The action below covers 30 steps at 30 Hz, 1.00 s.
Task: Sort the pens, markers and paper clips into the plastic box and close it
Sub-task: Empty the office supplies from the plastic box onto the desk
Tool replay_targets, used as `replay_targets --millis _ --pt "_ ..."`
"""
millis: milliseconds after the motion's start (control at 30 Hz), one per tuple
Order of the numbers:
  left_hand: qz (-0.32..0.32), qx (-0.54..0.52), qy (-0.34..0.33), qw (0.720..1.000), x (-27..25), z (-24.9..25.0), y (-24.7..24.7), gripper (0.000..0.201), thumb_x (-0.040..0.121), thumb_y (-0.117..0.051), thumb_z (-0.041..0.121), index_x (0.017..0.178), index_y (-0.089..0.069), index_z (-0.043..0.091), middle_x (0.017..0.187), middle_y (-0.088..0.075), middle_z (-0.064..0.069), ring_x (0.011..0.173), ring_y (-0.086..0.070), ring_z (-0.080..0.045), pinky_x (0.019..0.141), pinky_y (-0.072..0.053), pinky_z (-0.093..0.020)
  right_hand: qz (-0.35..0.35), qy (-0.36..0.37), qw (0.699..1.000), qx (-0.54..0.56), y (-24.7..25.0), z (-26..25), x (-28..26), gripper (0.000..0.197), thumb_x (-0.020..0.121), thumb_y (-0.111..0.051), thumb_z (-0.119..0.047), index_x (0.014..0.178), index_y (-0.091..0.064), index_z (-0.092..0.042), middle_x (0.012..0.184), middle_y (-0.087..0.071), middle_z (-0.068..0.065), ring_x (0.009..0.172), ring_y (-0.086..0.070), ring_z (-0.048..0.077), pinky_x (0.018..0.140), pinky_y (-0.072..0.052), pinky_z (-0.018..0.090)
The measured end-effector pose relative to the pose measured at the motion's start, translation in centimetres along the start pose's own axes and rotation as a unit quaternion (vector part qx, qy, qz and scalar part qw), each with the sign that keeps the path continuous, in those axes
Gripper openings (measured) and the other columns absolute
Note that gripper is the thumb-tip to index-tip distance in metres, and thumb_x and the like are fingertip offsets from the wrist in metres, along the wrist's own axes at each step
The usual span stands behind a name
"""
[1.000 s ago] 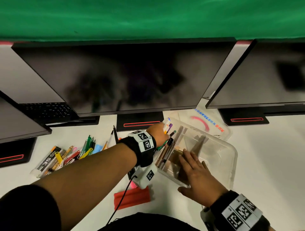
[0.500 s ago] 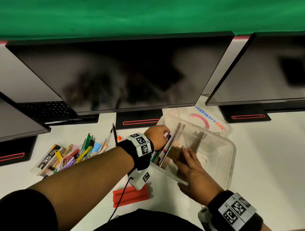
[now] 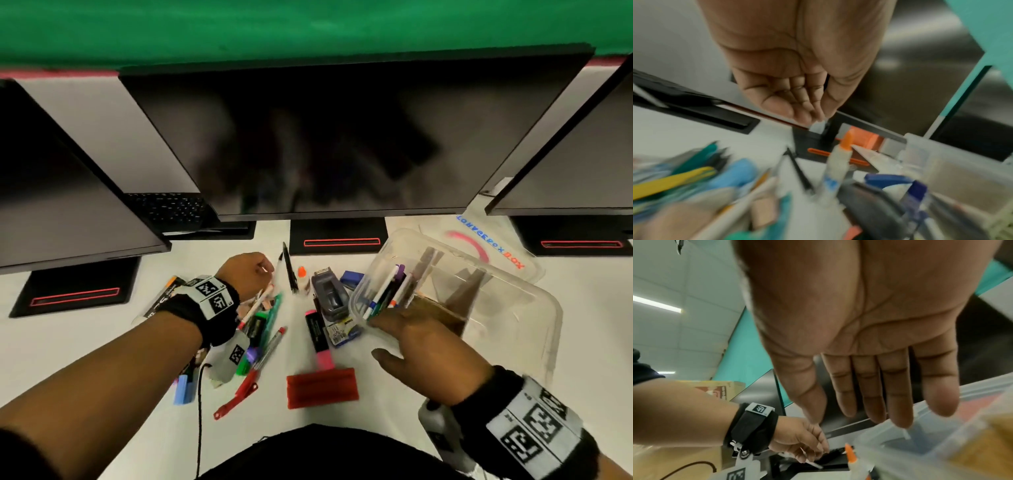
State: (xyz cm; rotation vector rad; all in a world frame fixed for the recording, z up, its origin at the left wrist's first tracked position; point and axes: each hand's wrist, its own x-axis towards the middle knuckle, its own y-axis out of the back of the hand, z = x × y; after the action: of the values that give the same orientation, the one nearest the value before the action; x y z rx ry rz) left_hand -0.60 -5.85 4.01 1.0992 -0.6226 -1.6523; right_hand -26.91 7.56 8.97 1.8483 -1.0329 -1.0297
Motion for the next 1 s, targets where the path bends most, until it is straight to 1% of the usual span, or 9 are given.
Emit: replay_targets --millis 67,200,333,433,500,633,767,867,1000 --pt "-0.025 0.035 0.029 0.999 0.1 -3.0 -0.2 0.02 0.087 -0.055 0.013 0.104 -0.065 0.011 0.11 -0.066 -0.008 0.107 -0.059 -0.026 0.091 -0.044 -0.028 -0.028 0.01 0.999 0.013 -0.9 -2.1 1.6 0.04 0.091 -0.049 -0.034 0.13 -0.05 -0.024 0.13 -0.056 -0.003 0.119 -0.053 0.015 0.1 -0.042 0.028" --pt "-0.077 0.074 0.043 0.993 -0.3 -6.3 -0.5 0.025 0.088 -0.055 0.017 0.113 -0.061 0.014 0.121 -0.061 -0.006 0.111 -0.057 -0.026 0.092 -0.045 -0.029 -0.085 -0.021 0.996 0.009 -4.8 -5.1 5.4 0.035 0.091 -0.048 -0.026 0.123 -0.052 -0.014 0.125 -0.057 0.008 0.114 -0.054 0.023 0.097 -0.043 0.032" --pt "-0.117 0.112 0.014 0.987 -0.5 -7.6 -0.9 0.025 0.087 -0.058 0.021 0.111 -0.06 0.015 0.12 -0.061 -0.007 0.108 -0.058 -0.026 0.085 -0.045 -0.026 -0.103 -0.103 0.989 0.012 -8.8 -6.1 9.5 0.046 0.088 -0.047 -0.013 0.132 -0.041 -0.004 0.13 -0.052 0.015 0.119 -0.051 0.028 0.097 -0.039 0.029" --pt "-0.136 0.139 -0.022 0.981 -0.4 -8.2 -1.4 0.026 0.087 -0.056 0.022 0.111 -0.06 0.016 0.122 -0.062 -0.008 0.11 -0.058 -0.026 0.093 -0.048 -0.031 -0.093 -0.164 0.982 -0.009 -10.6 -6.5 12.1 0.046 0.089 -0.042 -0.007 0.134 -0.037 0.003 0.134 -0.048 0.019 0.123 -0.047 0.029 0.103 -0.038 0.03" --pt "-0.137 0.159 -0.053 0.976 -0.4 -7.9 -1.9 0.027 0.088 -0.055 0.021 0.114 -0.059 0.013 0.122 -0.061 -0.009 0.11 -0.057 -0.027 0.092 -0.046 -0.031 -0.092 -0.194 0.975 -0.047 -11.7 -6.8 13.5 0.048 0.091 -0.04 -0.007 0.136 -0.031 0.006 0.134 -0.047 0.022 0.124 -0.047 0.029 0.105 -0.039 0.033" --pt "-0.126 0.198 -0.088 0.968 -0.2 -7.1 -2.9 0.025 0.09 -0.05 0.012 0.114 -0.053 0.006 0.121 -0.057 -0.015 0.107 -0.057 -0.03 0.087 -0.047 -0.035 -0.082 -0.252 0.963 -0.043 -12.4 -7.6 15.4 0.041 0.091 -0.044 -0.011 0.129 -0.038 0.003 0.131 -0.048 0.022 0.118 -0.052 0.032 0.099 -0.042 0.034" --pt "-0.114 0.265 -0.121 0.95 -0.1 -6.7 -3.6 0.027 0.089 -0.049 0.006 0.115 -0.053 0.004 0.12 -0.056 -0.016 0.107 -0.058 -0.03 0.085 -0.05 -0.038 -0.074 -0.259 0.963 -0.029 -12.5 -8.0 16.1 0.04 0.092 -0.042 -0.008 0.131 -0.038 -0.001 0.133 -0.041 0.02 0.118 -0.05 0.035 0.099 -0.043 0.038" --pt "-0.117 0.317 -0.111 0.935 0.1 -6.0 -4.0 0.036 0.085 -0.058 0.009 0.119 -0.05 0.007 0.119 -0.054 -0.012 0.107 -0.057 -0.027 0.084 -0.052 -0.038 -0.063 -0.26 0.964 0.001 -12.4 -8.0 16.5 0.035 0.091 -0.039 -0.004 0.127 -0.039 -0.004 0.124 -0.051 0.02 0.111 -0.056 0.034 0.093 -0.049 0.038" --pt "-0.107 0.347 -0.092 0.927 0.6 -5.4 -4.6 0.049 0.082 -0.064 0.016 0.126 -0.044 0.009 0.125 -0.047 -0.011 0.115 -0.05 -0.026 0.088 -0.049 -0.037 -0.051 -0.266 0.962 0.042 -12.0 -7.8 16.6 0.036 0.09 -0.038 0.0 0.125 -0.037 -0.005 0.114 -0.06 0.018 0.103 -0.061 0.031 0.087 -0.051 0.036"
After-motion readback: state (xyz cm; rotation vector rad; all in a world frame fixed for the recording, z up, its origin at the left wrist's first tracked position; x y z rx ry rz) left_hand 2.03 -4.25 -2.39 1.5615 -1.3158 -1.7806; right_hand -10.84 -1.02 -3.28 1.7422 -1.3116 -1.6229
